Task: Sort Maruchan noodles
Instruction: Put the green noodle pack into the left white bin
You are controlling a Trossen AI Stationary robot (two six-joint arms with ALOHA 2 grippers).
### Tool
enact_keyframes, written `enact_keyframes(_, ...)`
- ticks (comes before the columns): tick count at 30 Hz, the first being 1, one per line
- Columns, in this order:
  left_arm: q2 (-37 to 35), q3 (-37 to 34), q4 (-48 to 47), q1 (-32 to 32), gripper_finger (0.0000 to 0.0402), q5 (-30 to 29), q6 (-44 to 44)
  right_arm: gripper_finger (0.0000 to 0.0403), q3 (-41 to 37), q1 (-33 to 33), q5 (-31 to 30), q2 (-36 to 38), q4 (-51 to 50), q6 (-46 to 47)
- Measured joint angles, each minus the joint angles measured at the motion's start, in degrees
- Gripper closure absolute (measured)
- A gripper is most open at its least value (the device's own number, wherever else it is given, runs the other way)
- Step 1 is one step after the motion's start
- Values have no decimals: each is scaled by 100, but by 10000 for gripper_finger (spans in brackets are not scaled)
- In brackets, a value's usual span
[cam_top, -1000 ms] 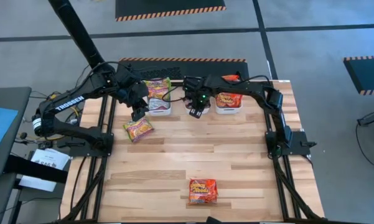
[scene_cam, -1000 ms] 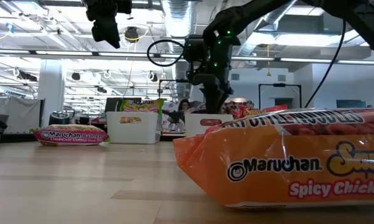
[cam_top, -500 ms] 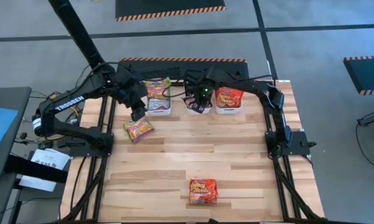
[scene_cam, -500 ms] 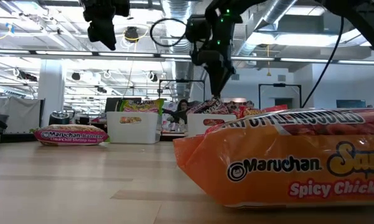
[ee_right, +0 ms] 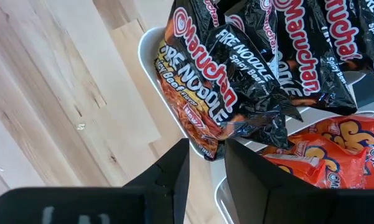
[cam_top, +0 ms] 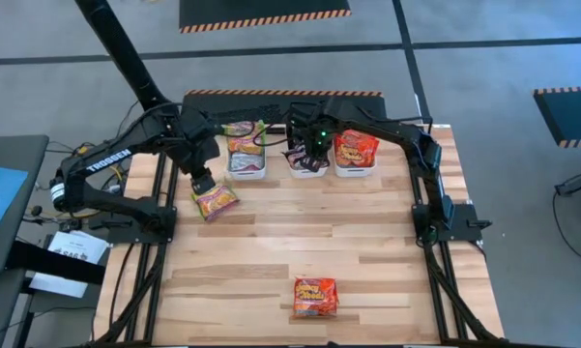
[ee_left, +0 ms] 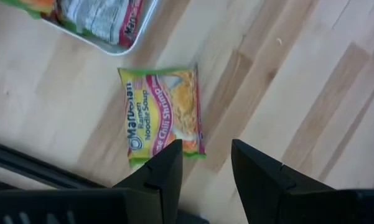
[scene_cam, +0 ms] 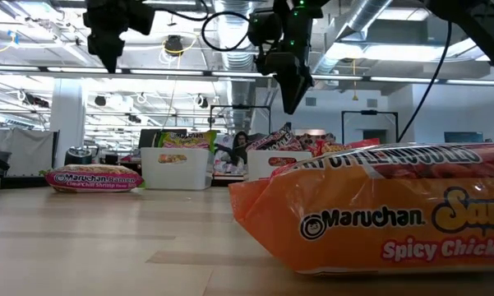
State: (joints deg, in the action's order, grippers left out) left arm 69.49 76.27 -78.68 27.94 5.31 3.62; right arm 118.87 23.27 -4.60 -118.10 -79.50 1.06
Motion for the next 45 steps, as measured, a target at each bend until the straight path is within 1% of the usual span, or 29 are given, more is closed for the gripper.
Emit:
enact_keyframes(3, -9, -220, 9, -23, 279, 167, 38, 276, 0, -2, 2, 0, 0, 0)
enact_keyframes(7, -4, -990, 213, -84, 279, 512, 164, 276, 0, -7, 2, 0, -11, 2)
enact_keyframes(11, 4, -1728, 374, -133, 280, 533, 293, 276, 0, -9, 9, 0, -92, 2)
enact_keyframes(14, -9, -2082, 617, -129, 285, 317, 361, 276, 0, -9, 11, 0, -130, 0)
enact_keyframes(17, -13, -2349, 1023, -127, 289, -179, 488, 276, 0, -14, 11, 0, -122, 2)
enact_keyframes(19, -13, -2533, 1433, -121, 289, -211, 592, 276, 0, -31, 11, 0, -122, 2)
enact_keyframes(20, -13, -2632, 1611, -120, 289, -144, 613, 276, 0, -37, 17, 0, -122, 2)
enact_keyframes(25, -13, -3033, 2505, -127, 289, 560, 619, 276, 0, -39, 20, 0, -133, 43)
enact_keyframes(27, -11, -3156, 2725, -127, 289, 790, 658, 276, 0, -36, 20, 0, -131, 44)
enact_keyframes(30, -11, -3302, 2774, -127, 289, 923, 660, 276, 0, -35, 18, 0, -130, 45)
enact_keyframes(32, -11, -3398, 2816, -127, 289, 844, 628, 276, 0, -35, 18, 0, -112, 46)
enact_keyframes(35, -9, -3417, 2854, -125, 278, 553, 726, 276, 0, -35, 19, 0, -38, 47)
enact_keyframes(40, 15, -3388, 3149, -121, 246, -245, 907, 276, 0, -35, 17, 2, 199, 50)
enact_keyframes(43, 215, -3386, 3185, -100, 229, -303, 876, 276, 0, -35, 17, 2, 210, 55)
enact_keyframes(45, 437, -3386, 3182, -93, 219, -191, 842, 276, 0, -35, 17, 2, 210, 63)
